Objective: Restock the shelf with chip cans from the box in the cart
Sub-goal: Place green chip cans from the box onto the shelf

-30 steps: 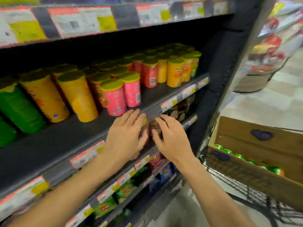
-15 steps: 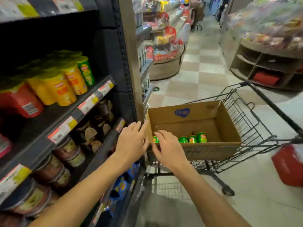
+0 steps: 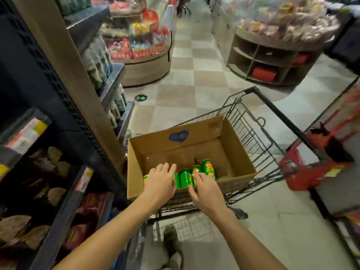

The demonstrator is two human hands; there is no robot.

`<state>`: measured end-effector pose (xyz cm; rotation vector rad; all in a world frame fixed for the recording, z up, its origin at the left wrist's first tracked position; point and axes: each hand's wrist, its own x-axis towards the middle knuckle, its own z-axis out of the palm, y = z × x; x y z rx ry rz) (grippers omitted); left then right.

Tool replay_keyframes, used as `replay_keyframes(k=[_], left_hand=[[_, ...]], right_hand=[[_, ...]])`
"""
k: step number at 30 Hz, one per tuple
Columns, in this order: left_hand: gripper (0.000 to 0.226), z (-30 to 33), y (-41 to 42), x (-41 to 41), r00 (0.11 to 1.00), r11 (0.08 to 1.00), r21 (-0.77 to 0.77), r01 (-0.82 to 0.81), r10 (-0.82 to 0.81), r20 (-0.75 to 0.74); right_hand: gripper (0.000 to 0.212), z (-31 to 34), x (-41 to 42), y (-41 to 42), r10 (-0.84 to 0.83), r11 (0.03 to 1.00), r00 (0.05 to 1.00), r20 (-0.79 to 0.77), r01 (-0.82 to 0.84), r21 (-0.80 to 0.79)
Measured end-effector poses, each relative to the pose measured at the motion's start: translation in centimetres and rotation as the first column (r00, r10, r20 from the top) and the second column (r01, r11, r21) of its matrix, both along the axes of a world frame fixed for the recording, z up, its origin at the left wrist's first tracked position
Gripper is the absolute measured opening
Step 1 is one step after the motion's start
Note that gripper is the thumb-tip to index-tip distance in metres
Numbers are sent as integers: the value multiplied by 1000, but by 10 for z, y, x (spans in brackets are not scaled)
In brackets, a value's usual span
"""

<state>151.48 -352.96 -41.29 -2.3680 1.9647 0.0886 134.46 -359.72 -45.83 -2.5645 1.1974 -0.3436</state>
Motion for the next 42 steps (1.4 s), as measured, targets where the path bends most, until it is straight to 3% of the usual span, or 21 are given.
replay_keyframes(k=[12,16,26,30,36,42], left_hand=[[53,-87,-138,25,991,954,283,97,-64,-121],[52,-113,-151,25,981,936,332,118,-58,-184],[65,-159,-174,11,965,891,425,160,-52,-255],[64,-173,-176,13,962,887,447,115,12,-271],[60,-189,-178,2,955,838,543,58,113,-275],[61,-205,-186,-21,936,791,611,20,200,-288]], right_hand=[[48,-60,42,-102,-132,949,939,-316,212,233],[45,-72,46,-127,-248,862,892,-379,381,333],[55,-116,43,-176,-218,718,873,-435,446,534],[76,-137,57,-198,-172,718,873,-457,428,548],[89,-166,67,-215,-146,732,802,-579,482,483],[91,-190,56,-227,-185,657,788,-587,544,522]])
